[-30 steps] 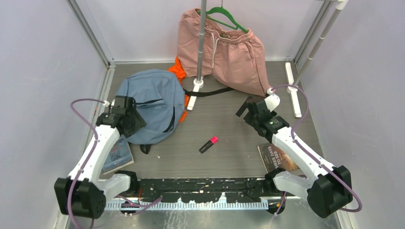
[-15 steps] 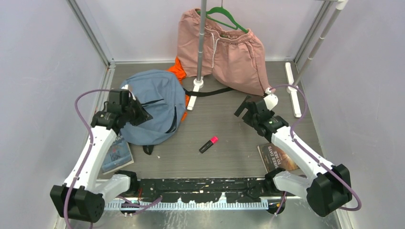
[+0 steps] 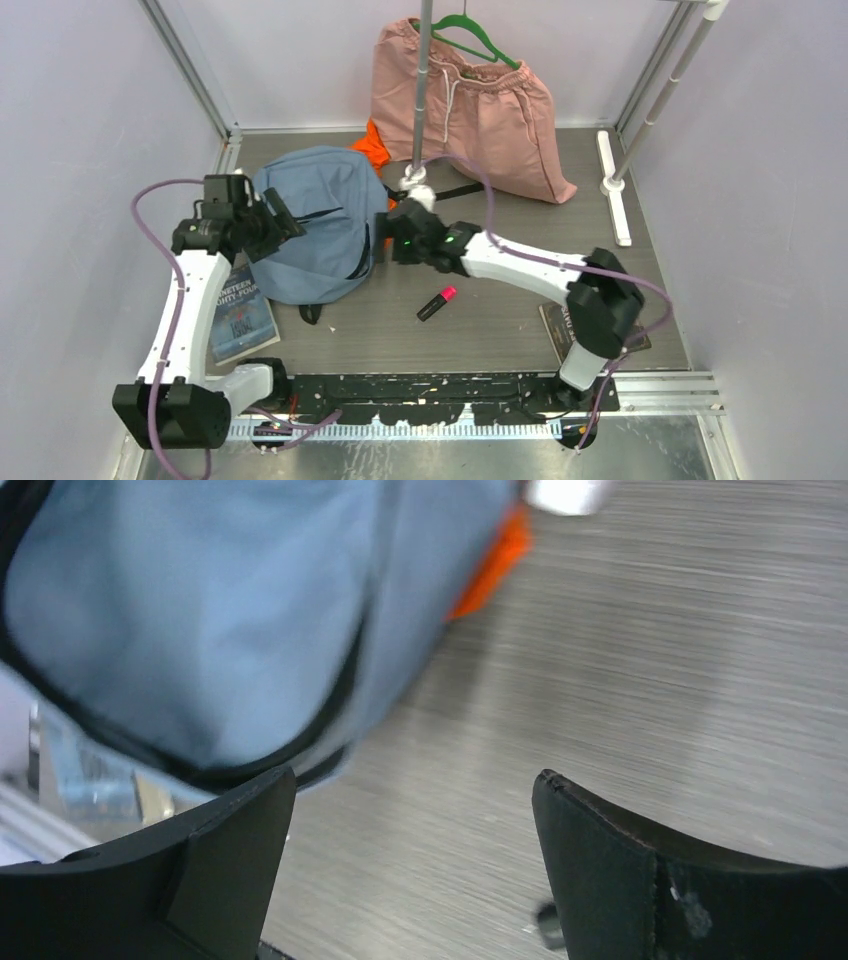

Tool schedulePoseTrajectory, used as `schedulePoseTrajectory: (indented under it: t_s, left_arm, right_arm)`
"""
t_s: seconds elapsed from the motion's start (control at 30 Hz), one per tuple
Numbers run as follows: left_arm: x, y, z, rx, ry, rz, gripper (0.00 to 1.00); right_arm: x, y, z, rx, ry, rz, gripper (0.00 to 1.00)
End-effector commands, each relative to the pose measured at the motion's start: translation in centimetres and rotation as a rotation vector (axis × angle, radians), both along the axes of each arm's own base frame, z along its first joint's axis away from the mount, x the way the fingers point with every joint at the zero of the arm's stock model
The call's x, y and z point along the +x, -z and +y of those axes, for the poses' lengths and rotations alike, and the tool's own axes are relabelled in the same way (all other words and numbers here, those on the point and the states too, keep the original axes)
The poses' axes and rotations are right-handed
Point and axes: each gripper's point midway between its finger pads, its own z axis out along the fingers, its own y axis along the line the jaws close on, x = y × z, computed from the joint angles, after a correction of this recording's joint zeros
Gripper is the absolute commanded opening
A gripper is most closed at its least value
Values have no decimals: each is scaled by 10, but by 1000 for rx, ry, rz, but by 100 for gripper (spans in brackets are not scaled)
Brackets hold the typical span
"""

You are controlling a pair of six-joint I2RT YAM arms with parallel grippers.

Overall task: Pack the student bag
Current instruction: Adjust the student bag at the center of the board.

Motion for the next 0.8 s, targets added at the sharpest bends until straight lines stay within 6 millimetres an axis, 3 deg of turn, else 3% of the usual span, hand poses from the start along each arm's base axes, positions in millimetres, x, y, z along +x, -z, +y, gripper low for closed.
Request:
schedulePoseTrajectory:
  t_s: [0.0, 0.17, 0.4, 0.47, 0.53, 0.6, 0.63, 0.67, 0.77]
  left_arm:
    - [-4, 2, 27, -53, -119, 61, 69]
    - [-12, 31, 45, -26, -198, 159, 69]
    - [-28, 60, 45, -23, -200, 242, 71]
    - [-29, 61, 43, -30, -197, 232, 71]
    - [-28, 58, 43, -31, -196, 215, 70]
    - [-28, 52, 44, -27, -194, 203, 70]
    - [-27, 50, 44, -25, -191, 198, 70]
    - [-26, 46, 44, -24, -186, 185, 70]
    - [-23, 31, 44, -11, -156, 143, 69]
  right_arm:
    - [-15, -16, 65, -31, -254, -91, 94]
    - [-2, 10, 74, -113, -194, -6, 93]
    - [-2, 44, 84, -116, -151, 107, 85]
    - [-3, 51, 91, -78, -168, 140, 73]
    - [-3, 52, 99, -52, -190, 149, 54]
    - [0, 45, 103, -46, -216, 120, 29]
    - [5, 35, 104, -52, -228, 86, 9]
    - [10, 23, 103, -70, -243, 46, 2]
    - [25, -20, 98, -125, -327, -106, 1]
